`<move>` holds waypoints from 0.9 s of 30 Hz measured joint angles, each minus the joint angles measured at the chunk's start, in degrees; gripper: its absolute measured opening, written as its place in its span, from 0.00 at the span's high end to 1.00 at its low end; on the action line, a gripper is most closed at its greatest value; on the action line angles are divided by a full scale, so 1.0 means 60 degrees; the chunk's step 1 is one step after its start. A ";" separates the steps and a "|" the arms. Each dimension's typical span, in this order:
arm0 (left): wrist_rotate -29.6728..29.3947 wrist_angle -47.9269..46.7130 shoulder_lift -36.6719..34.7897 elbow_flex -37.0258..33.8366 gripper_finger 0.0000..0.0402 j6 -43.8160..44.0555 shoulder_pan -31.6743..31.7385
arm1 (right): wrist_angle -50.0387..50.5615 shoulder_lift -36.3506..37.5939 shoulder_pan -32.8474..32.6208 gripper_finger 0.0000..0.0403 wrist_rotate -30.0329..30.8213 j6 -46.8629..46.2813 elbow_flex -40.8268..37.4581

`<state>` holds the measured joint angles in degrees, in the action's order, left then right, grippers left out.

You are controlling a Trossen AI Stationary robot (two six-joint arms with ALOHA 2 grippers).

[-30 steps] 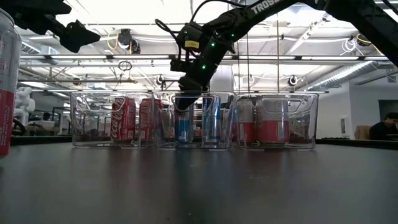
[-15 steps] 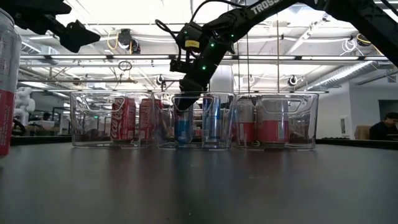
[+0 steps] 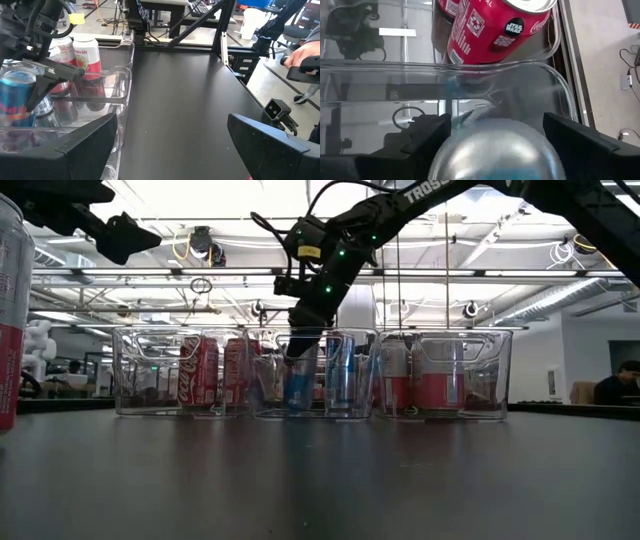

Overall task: Sort soda cans
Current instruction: Put the blue soda can into the center transparent bin

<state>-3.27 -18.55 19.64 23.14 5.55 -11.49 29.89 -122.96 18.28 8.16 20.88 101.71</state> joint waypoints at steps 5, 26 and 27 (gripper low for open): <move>0.0000 -0.0003 0.0000 0.0000 0.04 -0.0001 0.0003 | 0.0040 0.0066 -0.0004 0.23 -0.0018 0.0230 0.0000; 0.0000 -0.0001 0.0000 0.0000 0.04 0.0000 0.0001 | -0.0458 0.0282 -0.0058 0.23 0.0958 0.1421 0.0000; 0.0000 0.0000 -0.0001 0.0000 0.04 0.0002 0.0003 | -0.0484 0.0320 -0.0060 0.23 0.0957 0.1435 -0.0001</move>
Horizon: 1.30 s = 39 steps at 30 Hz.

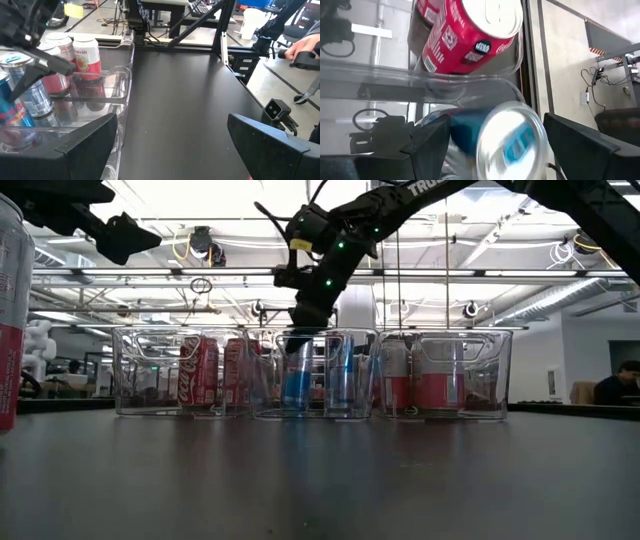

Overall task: Sort soda cans
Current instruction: Put the blue soda can into the center transparent bin, then put the pink-white soda can into the right transparent bin

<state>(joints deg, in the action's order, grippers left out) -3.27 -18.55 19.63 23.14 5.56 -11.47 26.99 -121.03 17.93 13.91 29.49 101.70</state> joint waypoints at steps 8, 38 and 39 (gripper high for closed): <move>0.0000 0.0000 0.0000 0.0000 0.04 -0.0001 -0.0003 | -0.0251 0.0701 -0.0013 0.23 -0.0030 -0.0437 -0.0002; 0.0000 0.0045 -0.0002 0.0000 0.04 0.0019 -0.0001 | 0.6687 0.3467 -0.3346 0.23 0.0824 -1.0130 -0.0002; 0.0000 0.0063 -0.0001 0.0000 0.04 0.0019 0.0001 | 0.6866 0.3459 -0.3559 0.23 0.0941 -1.0234 -0.0002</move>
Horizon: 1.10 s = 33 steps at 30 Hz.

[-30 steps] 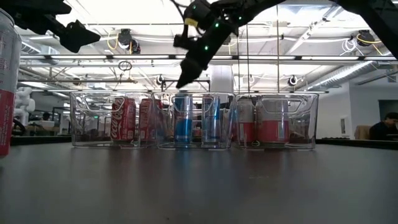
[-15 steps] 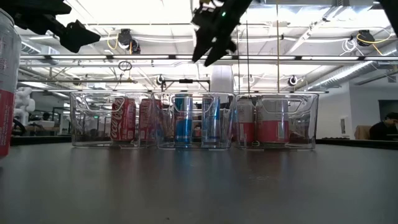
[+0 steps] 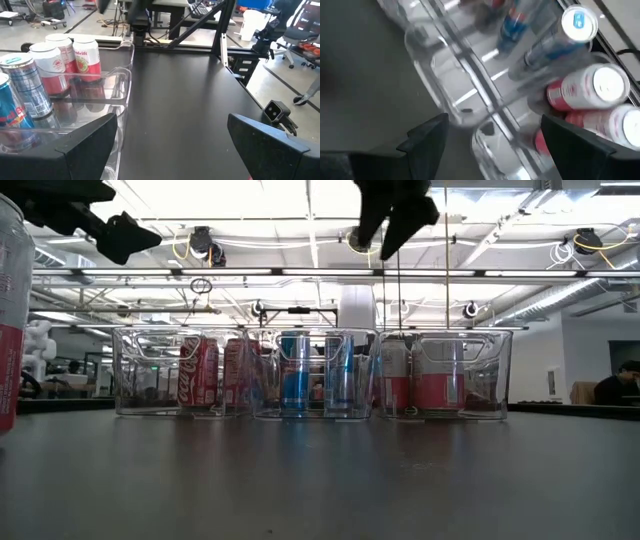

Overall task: Sort soda cans
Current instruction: Put the pink-white soda can into the right transparent bin

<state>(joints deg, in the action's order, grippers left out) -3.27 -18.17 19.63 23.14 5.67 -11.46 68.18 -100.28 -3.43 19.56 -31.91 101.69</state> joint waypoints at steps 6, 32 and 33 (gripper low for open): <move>0.0000 0.0362 -0.0002 0.0000 0.04 0.0641 -0.0004 | -0.0348 -0.0067 -0.1106 0.23 0.0023 -0.0141 0.0000; -0.4673 -0.0657 0.5918 0.4360 0.04 0.4237 -0.1213 | 0.2731 -0.0228 -0.3584 0.23 0.0713 -0.4001 -0.1306; -0.4778 -0.1032 0.6293 0.4775 0.04 0.4353 -0.1322 | 0.2660 -0.0228 -0.3739 0.23 0.0706 -0.4148 -0.1649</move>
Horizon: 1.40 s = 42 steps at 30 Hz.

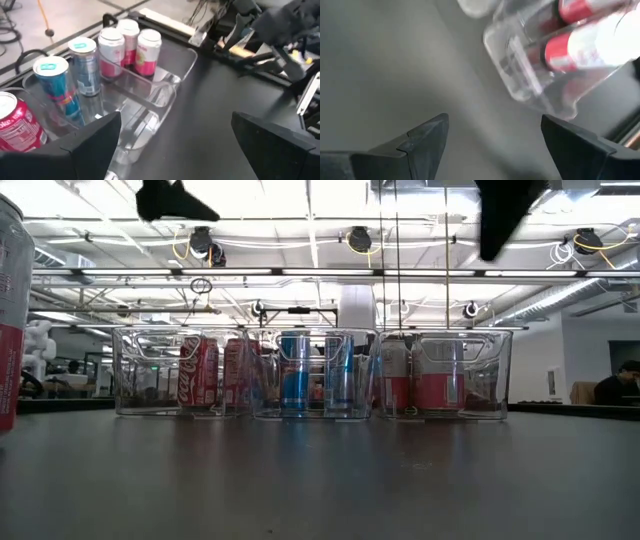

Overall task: Sort soda cans
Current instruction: Put the pink-white soda can into the right transparent bin

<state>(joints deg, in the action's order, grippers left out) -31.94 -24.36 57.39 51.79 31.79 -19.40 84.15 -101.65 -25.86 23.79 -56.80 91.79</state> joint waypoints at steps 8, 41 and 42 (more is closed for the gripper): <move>-0.0627 -0.2203 0.2179 0.2861 0.04 0.1155 -0.1088 | -0.2701 0.0038 -0.1545 0.24 -0.0325 -0.0046 -0.2790; 0.2297 -0.8676 0.6142 0.6307 0.04 0.8386 -0.2193 | -0.9039 0.5148 -0.4336 0.26 0.1073 -0.2153 -0.8485; 0.2337 -0.8664 0.6170 0.6307 0.04 0.8501 -0.2193 | -0.9039 0.5148 -0.4335 0.26 0.1068 -0.2124 -0.8485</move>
<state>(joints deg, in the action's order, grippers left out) -17.91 -76.35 94.41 89.62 82.80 -32.56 29.91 -70.76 -51.87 30.20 -69.54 40.88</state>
